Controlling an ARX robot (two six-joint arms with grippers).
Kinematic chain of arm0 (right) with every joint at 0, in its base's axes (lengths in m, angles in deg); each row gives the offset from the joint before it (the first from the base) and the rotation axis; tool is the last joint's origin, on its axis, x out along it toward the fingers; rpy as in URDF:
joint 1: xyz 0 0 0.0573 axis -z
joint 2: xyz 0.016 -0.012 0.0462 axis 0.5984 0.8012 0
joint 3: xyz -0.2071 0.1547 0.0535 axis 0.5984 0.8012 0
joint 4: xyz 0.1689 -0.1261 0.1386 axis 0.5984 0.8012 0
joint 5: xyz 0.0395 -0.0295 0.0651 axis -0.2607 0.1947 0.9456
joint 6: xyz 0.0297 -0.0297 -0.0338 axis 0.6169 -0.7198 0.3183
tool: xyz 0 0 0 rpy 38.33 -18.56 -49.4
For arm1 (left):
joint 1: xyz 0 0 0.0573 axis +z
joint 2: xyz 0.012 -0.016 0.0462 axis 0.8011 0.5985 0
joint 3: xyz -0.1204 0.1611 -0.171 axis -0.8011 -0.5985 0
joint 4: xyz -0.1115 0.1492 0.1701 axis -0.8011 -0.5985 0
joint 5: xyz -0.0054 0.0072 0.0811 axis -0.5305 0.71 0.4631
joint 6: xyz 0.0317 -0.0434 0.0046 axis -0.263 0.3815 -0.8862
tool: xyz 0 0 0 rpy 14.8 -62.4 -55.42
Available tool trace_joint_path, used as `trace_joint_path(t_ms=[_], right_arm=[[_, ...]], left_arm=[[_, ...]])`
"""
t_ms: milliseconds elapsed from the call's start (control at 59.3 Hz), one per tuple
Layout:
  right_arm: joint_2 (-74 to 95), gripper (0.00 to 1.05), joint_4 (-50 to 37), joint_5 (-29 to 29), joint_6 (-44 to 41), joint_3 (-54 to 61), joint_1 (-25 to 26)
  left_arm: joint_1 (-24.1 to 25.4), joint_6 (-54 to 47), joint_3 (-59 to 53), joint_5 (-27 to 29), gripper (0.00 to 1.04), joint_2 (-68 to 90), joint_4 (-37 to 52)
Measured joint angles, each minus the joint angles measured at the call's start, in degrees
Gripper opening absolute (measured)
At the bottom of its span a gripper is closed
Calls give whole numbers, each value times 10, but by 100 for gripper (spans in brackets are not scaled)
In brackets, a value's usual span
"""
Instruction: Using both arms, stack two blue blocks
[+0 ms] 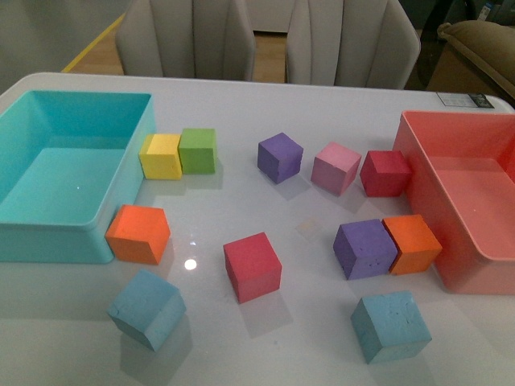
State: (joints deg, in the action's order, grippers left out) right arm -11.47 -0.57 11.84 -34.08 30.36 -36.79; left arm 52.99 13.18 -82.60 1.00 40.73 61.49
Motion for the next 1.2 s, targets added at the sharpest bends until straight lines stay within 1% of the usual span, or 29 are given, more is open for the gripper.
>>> trace_joint_path(t_ms=[809,843,877,894,927,995,1062,1130,1197], right_arm=[[1,96,1,3,-2,-1,0],[28,96,58,53,-26,-21,8],[84,96,128,86,-62,-51,5],[117,96,150,94,-79,-62,-1],[164,96,153,92,-100,-67,-15],[285,96,97,54,-133,-68,-56],[387,96,25,25,-144,-74,-89],[489,96,-42,8,-146,-89,-118],[575,96,-89,-7,-141,-108,-138]], left_arm=[[0,0,0,0,96,0,0],[0,0,0,0,96,0,0],[0,0,0,0,96,0,0],[0,0,0,0,96,0,0],[0,0,0,0,96,0,0],[0,0,0,0,96,0,0],[0,0,0,0,96,0,0],[0,0,0,0,96,0,0],[0,0,0,0,96,0,0]])
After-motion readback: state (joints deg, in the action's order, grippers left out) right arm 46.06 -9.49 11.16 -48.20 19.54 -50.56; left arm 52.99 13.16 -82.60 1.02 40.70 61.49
